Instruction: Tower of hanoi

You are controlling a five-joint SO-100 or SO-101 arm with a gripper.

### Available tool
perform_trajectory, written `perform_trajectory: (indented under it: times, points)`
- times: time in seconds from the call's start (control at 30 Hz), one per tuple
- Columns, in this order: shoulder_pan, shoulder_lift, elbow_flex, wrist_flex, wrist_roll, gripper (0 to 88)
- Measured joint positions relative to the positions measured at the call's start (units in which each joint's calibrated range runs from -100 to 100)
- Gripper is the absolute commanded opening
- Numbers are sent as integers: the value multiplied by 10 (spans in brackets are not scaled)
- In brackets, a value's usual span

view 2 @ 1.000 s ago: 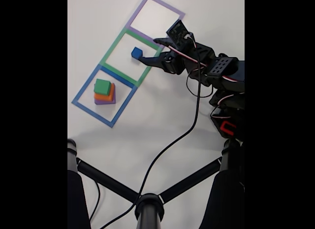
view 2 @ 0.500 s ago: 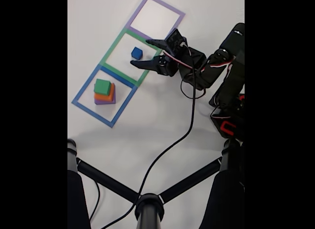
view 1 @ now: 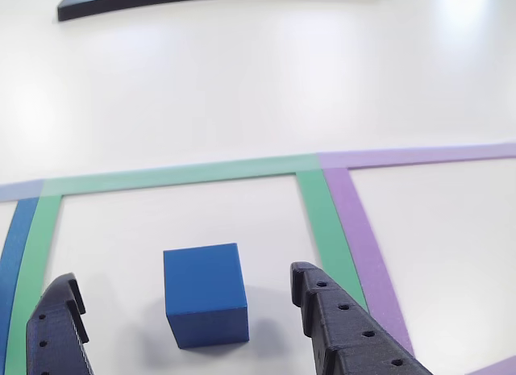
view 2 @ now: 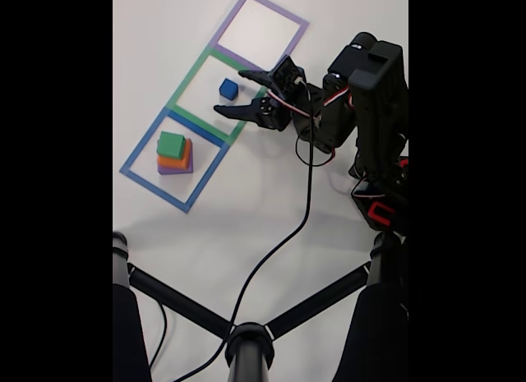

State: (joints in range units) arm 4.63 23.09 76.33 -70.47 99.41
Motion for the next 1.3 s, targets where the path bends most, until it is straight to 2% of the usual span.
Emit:
perform_trajectory:
  times: [0.93, 1.17, 1.3]
  points:
    - [-31, 43, -44, 0, 0, 26]
    - [-31, 35, -37, 8, 6, 20]
    - [-31, -30, -8, 55, 0, 20]
